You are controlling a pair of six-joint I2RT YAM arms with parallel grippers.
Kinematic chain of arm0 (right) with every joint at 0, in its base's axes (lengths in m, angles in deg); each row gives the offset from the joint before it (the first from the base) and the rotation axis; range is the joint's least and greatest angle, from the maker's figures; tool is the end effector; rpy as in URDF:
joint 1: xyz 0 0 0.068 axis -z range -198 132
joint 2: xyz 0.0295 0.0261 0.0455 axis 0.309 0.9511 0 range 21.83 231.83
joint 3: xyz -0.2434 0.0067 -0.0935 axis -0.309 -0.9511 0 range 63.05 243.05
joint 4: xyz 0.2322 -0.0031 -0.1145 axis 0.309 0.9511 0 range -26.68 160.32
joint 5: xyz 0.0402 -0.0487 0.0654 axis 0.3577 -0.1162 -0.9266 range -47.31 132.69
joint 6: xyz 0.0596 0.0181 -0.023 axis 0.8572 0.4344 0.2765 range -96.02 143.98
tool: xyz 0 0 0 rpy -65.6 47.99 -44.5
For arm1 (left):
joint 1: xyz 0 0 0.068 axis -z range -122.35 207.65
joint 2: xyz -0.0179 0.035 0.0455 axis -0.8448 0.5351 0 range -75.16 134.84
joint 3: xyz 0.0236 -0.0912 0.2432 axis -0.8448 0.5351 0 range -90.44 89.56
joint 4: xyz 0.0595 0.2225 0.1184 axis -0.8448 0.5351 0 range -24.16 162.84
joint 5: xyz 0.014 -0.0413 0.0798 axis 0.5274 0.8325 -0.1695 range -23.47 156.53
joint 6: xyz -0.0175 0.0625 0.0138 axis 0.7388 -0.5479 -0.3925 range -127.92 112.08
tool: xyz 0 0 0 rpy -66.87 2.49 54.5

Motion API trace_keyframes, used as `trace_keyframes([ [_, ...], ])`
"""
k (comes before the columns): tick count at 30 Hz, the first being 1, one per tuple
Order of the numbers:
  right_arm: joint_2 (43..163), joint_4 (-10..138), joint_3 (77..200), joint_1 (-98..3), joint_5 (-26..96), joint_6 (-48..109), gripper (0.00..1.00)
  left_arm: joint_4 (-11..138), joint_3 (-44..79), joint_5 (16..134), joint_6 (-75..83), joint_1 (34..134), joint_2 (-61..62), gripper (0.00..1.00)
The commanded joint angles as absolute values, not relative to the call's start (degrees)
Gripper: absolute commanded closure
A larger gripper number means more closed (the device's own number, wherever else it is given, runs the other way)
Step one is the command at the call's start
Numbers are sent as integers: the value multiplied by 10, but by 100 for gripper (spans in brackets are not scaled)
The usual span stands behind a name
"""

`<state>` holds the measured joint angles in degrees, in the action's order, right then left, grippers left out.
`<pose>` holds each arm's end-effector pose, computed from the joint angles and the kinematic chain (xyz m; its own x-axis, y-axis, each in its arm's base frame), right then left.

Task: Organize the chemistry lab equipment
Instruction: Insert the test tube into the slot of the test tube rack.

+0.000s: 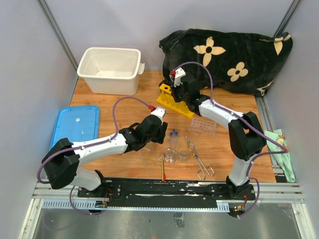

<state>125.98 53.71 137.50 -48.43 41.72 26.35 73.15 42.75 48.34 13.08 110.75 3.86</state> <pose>0.3795 0.2239 0.2461 -0.3176 -0.1385 -0.9381 -0.5074 0.8605 0.0448 0.1961 -0.2339 0.2033 -0.5771 0.2017 -0.7914 0.4374 0.8947 -0.0909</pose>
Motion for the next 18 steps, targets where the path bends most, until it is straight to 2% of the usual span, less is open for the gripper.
trace_keyframes([
  [1, 1265, 513, 1399, -480, 435, 244, 99, 710, 419, 475, 123, 1112, 47, 42],
  [18, 1226, 499, 1378, -480, 438, 247, 99, 706, 416, 484, 125, 1112, 66, 43],
])
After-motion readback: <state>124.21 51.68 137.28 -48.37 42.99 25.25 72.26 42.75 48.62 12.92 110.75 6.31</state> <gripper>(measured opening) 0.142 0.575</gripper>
